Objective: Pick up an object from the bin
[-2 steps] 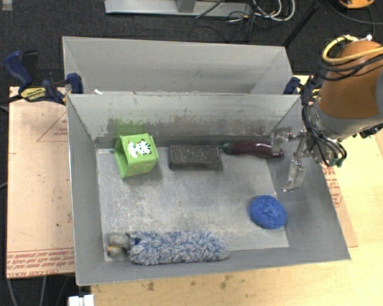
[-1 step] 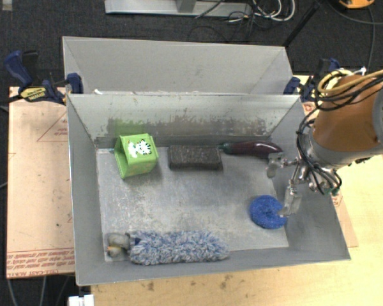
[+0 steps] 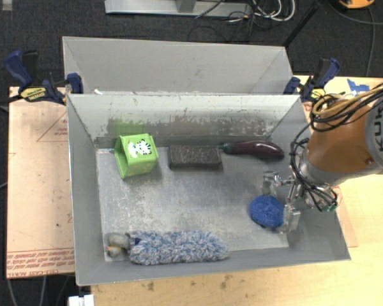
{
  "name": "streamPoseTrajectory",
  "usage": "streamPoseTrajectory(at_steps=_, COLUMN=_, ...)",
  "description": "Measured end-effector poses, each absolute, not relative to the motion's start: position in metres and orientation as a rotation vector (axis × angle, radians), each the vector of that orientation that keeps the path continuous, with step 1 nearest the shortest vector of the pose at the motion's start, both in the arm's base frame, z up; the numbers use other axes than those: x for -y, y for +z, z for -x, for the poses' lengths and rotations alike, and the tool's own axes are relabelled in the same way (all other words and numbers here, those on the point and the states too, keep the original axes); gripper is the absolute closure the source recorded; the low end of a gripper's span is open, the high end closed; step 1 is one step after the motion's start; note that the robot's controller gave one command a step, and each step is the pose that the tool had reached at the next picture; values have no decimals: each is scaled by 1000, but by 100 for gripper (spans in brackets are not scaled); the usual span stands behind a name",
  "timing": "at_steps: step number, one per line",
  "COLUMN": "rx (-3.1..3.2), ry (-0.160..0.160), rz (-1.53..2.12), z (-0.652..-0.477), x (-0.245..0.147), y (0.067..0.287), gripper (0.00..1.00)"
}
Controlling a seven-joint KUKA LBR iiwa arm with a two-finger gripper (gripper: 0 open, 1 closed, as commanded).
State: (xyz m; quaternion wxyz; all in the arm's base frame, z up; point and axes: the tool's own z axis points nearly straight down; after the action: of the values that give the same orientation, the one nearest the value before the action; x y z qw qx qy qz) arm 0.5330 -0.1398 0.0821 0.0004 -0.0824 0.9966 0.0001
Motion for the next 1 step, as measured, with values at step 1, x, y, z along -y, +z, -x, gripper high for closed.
streamPoseTrajectory(at_steps=1, rx=-3130, ry=1, rz=230, z=-564, x=99, y=70, gripper=100)
